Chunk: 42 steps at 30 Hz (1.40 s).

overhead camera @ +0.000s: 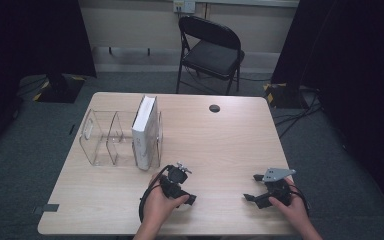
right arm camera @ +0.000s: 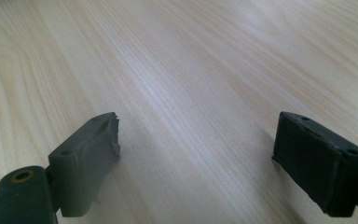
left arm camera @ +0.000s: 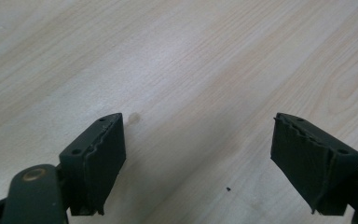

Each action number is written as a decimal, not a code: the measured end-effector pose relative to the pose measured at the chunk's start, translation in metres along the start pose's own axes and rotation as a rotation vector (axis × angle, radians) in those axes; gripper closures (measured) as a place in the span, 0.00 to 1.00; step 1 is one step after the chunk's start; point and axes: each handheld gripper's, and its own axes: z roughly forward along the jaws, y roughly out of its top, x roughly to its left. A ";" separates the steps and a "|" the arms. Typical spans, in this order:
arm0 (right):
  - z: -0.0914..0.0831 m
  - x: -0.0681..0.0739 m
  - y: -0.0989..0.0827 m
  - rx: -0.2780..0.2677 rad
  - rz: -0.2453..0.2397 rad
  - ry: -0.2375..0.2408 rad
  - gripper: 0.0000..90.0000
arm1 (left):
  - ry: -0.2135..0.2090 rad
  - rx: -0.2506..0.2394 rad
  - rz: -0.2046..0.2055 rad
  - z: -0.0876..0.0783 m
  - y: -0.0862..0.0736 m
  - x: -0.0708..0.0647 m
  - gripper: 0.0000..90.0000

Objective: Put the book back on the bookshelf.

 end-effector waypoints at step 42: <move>0.000 0.000 0.000 0.000 0.000 0.000 0.15 | 0.084 -0.124 0.175 0.020 -0.019 -0.018 0.00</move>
